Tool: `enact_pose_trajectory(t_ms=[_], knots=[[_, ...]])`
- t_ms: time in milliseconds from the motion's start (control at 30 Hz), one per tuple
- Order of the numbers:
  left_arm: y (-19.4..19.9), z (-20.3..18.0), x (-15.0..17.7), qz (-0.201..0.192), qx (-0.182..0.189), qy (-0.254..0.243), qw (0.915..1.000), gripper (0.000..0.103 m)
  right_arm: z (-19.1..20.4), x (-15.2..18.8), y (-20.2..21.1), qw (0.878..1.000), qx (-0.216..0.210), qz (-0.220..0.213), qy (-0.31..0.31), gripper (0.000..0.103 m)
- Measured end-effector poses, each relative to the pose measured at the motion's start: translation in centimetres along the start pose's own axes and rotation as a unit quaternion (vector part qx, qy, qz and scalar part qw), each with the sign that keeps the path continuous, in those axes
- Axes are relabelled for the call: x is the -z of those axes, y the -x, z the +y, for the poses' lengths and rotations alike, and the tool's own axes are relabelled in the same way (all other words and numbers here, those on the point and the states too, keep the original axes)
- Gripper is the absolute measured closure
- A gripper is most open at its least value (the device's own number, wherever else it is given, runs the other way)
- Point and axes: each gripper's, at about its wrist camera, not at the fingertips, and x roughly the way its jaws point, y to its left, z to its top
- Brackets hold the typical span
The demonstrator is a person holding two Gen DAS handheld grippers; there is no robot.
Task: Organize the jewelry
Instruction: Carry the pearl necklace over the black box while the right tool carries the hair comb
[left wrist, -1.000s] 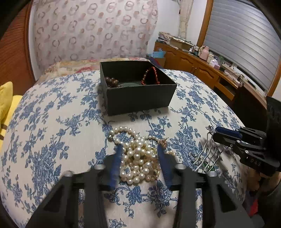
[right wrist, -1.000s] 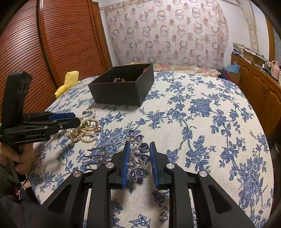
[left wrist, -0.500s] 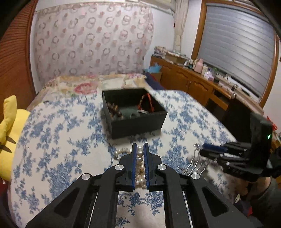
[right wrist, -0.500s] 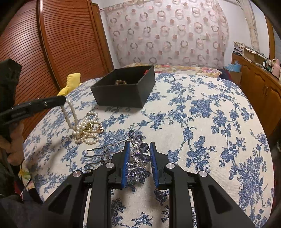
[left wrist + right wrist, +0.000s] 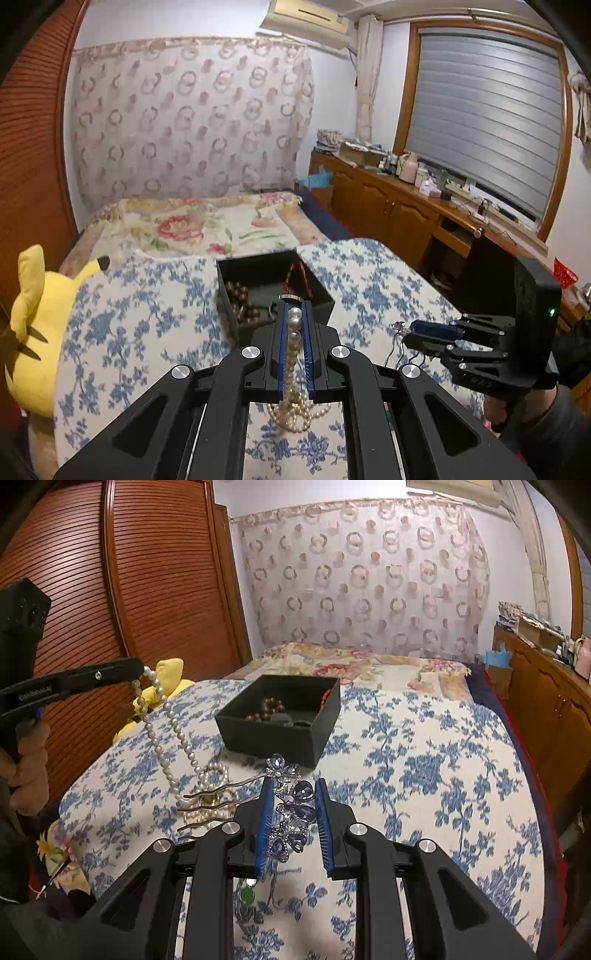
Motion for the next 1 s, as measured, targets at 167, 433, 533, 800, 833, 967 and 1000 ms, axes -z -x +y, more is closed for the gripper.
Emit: enact_pose_trajectory(t_ms=[167,433,533,800,833,967,1000], knots=[[0.7,-0.3,-1.8,-0.016,-0.006,-0.012,0.9998,0.097,0.2,-1.3,0.1,1.000,0.000,-0.009,0.005,0.079],[0.7,-0.2,-3.8,-0.026,-0.016,-0.020,0.9993,0.097,0.6,-3.2,0.4,1.000,0.000,-0.023,0.015,0.079],[0.6,-0.3,-4.4,-0.028,-0.019,-0.024,0.9992,0.097,0.7,-3.7,0.3,1.000,0.000,-0.025,0.017,0.079],[0.6,-0.8,-6.6,-0.036,-0.029,-0.034,0.9984,0.097,0.1,-5.5,0.6,0.999,-0.005,-0.030,0.013,0.079],[0.8,-0.8,-6.9,-0.040,-0.029,-0.034,0.9982,0.097,0.1,-5.8,0.8,0.999,-0.002,-0.033,0.016,0.079],[1.0,-1.2,-8.2,-0.051,-0.031,-0.038,0.9975,0.097,-0.1,-6.8,1.1,0.999,0.005,-0.040,0.024,0.079],[1.0,-1.3,-8.5,-0.052,-0.032,-0.039,0.9974,0.097,-0.2,-7.2,1.0,0.999,0.007,-0.041,0.025,0.079]])
